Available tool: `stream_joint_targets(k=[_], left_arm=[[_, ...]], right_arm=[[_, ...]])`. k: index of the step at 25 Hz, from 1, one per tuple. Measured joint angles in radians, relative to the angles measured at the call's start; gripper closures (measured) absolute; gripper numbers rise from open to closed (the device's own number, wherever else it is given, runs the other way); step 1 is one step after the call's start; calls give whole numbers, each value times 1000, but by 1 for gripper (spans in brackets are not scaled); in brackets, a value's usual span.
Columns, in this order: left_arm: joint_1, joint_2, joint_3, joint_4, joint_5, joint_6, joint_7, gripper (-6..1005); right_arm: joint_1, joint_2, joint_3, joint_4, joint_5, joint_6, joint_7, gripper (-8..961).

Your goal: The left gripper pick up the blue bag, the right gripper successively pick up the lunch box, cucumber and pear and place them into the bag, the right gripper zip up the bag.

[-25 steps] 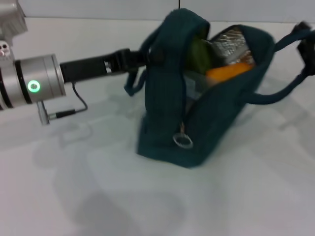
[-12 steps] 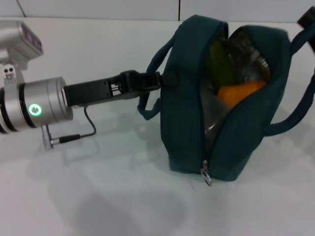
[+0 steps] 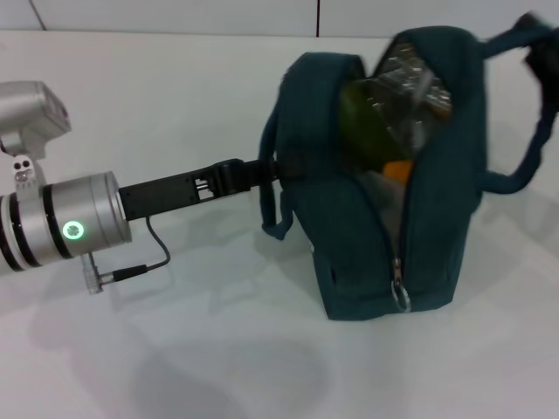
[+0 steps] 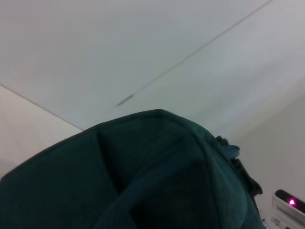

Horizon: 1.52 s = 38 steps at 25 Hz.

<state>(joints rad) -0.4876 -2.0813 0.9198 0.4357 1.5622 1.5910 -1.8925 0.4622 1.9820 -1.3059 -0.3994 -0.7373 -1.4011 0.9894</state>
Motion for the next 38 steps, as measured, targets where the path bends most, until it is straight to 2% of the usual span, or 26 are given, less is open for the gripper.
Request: stream_joint_targets(k=[3,7,9,15,16,22,24,27,33,35,38], left_arm=[[11,-1,0,0,-3,-24,19,934],[24,1,-1,0,-6,-31,26,934],[27,1,-7,1,-6,-37,31,935],[27,-2,-24,-1,-1,-53,41,934],[27,-1,-24,-1,-1,-53,41,934],[21,-1,-24,-1,-5,-53,41,933],[18,-1,-24,2,-5,-53,40,933],[11,-1,-26,3,-7,-53,39,934],[2,0,-27,3,-38,-42,38,934],[2,0,-27,1,-48,-42,40,934],[2,-1,-27,-1,-57,-45,48,935]], right_arm=[[31,-3,-3,0,-81,18,69,895],[34,-3,3,-82,-94,-142,99,894],[27,-4,9,-118,-89,-168,123,893],[53,-13,24,-30,-94,-51,151,893],[67,-19,23,25,-102,5,151,892],[50,-21,20,43,-162,31,182,890],[40,-29,21,36,-197,10,218,887],[23,-40,21,36,-210,-24,234,837],[-28,-77,34,36,-211,-127,234,737],[-52,-79,57,32,-208,-152,226,704],[-80,-73,107,28,-207,-187,202,563]])
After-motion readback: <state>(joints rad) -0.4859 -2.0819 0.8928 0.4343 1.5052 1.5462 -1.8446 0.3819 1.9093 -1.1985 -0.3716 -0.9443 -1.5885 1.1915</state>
